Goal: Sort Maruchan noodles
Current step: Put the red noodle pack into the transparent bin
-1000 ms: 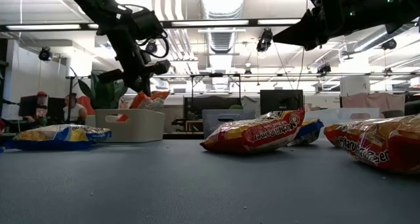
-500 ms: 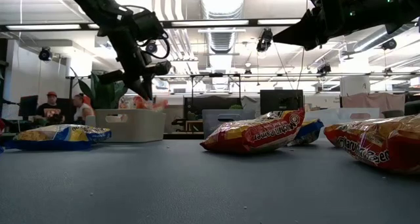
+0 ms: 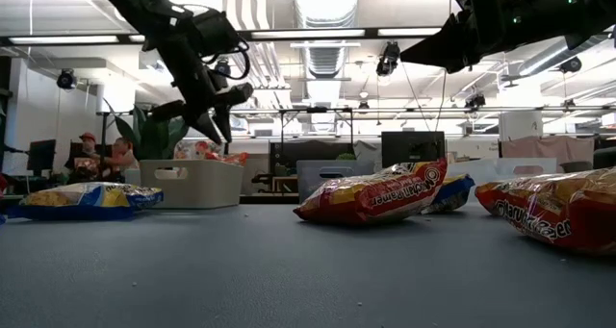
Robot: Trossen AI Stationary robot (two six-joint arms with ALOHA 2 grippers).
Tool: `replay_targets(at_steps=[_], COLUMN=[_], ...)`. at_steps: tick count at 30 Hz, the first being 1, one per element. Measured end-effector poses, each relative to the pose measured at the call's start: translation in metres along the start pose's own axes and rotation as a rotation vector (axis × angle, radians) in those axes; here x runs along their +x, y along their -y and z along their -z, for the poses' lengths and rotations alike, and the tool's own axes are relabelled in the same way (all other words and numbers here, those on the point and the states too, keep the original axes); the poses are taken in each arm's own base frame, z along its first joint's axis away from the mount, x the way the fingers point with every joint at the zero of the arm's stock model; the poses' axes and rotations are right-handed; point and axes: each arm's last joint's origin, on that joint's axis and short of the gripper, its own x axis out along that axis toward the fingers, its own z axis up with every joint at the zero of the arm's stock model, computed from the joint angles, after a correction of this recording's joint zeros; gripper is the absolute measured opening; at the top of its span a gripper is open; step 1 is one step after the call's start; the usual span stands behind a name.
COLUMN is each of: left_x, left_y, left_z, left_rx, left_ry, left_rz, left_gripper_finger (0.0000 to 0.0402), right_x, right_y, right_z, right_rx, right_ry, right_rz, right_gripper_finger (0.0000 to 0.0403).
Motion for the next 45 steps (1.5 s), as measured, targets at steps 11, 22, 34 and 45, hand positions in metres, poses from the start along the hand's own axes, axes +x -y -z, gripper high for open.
replay_targets(at_steps=[11,22,34,45], left_x=[-0.041,-0.071,-0.081,-0.043], left_y=[0.038,0.087,0.135,0.152], left_z=[0.016,0.083,0.151,0.184], left_rx=[0.330,0.645,0.981,1.064], left_ry=[-0.067,-0.074,0.053,0.067], left_rz=[0.318,0.573,0.811,0.807], left_gripper_finger=[0.0082,0.0082,0.0081,0.0077], right_x=[0.000,0.001,0.002,0.016], right_y=[0.000,0.001,-0.001,-0.030], right_z=[0.000,-0.009,0.001,-0.005], right_rx=[0.012,0.094,0.543,0.876], right_ry=[0.001,0.027,-0.115,-0.312], right_rz=[0.000,0.003,-0.013,-0.223], right_gripper_finger=[0.0009,0.0009,0.0009,0.0009])
